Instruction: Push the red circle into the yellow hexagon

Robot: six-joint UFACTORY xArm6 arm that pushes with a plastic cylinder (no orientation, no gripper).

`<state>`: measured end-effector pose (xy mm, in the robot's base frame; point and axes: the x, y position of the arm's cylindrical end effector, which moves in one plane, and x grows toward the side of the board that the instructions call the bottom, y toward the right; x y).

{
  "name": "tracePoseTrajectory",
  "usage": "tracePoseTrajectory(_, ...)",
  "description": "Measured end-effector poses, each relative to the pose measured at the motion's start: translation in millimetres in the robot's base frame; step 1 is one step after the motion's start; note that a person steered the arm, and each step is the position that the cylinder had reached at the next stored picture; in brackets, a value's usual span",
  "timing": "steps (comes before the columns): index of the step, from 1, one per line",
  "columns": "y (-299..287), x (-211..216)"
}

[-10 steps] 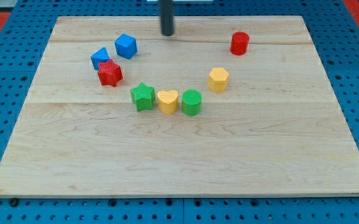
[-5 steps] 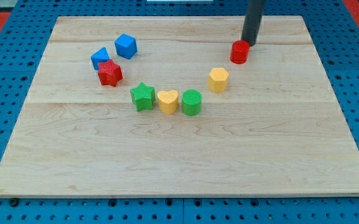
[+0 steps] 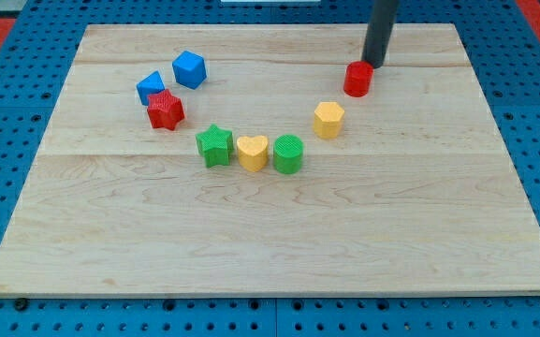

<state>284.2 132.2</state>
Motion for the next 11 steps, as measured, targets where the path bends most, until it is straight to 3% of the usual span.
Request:
tracePoseTrajectory(6, -39, 43)
tracePoseTrajectory(7, -28, 16)
tracePoseTrajectory(8, 32, 9)
tracePoseTrajectory(9, 68, 49)
tracePoseTrajectory(11, 25, 89)
